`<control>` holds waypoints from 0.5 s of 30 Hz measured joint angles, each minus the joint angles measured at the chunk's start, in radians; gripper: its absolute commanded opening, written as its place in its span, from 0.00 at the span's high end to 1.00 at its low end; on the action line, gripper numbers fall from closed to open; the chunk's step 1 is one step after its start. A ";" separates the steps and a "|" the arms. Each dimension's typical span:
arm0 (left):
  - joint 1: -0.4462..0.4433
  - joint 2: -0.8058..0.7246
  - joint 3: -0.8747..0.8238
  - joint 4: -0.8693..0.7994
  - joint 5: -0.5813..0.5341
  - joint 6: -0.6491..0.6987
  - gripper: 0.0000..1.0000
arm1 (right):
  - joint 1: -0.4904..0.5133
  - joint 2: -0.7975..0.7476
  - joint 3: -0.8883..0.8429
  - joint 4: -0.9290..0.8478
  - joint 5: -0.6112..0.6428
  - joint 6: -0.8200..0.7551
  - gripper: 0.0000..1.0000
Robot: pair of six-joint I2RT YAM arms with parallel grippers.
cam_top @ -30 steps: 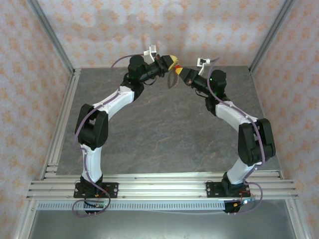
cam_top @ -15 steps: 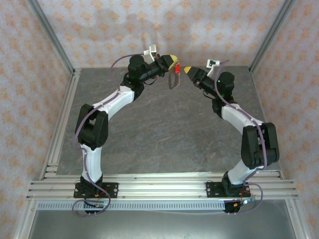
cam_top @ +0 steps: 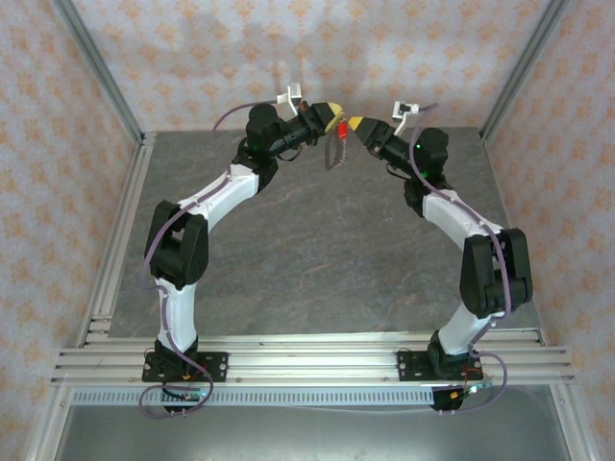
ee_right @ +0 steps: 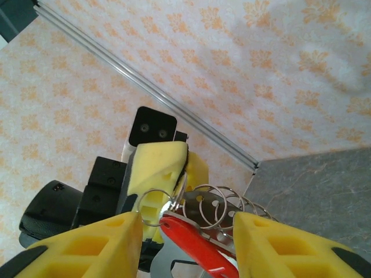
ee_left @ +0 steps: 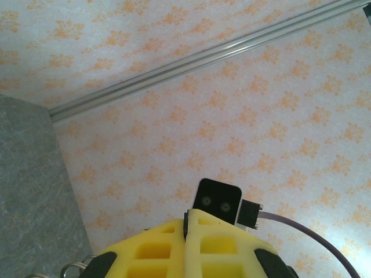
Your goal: Put the keys on the keyring
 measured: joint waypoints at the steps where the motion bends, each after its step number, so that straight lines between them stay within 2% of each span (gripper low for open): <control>1: -0.001 0.000 0.001 0.000 0.000 -0.001 1.00 | 0.007 0.007 0.000 0.003 -0.005 0.000 0.56; 8: -0.005 0.000 0.013 0.001 0.000 -0.008 1.00 | 0.033 0.018 -0.005 0.034 -0.027 0.007 0.59; 10: -0.005 0.000 0.019 0.003 0.000 -0.008 1.00 | 0.032 0.018 -0.015 0.048 -0.027 0.010 0.64; 15: -0.005 0.000 0.027 0.011 -0.002 -0.015 1.00 | 0.032 0.018 -0.038 0.066 -0.029 0.024 0.85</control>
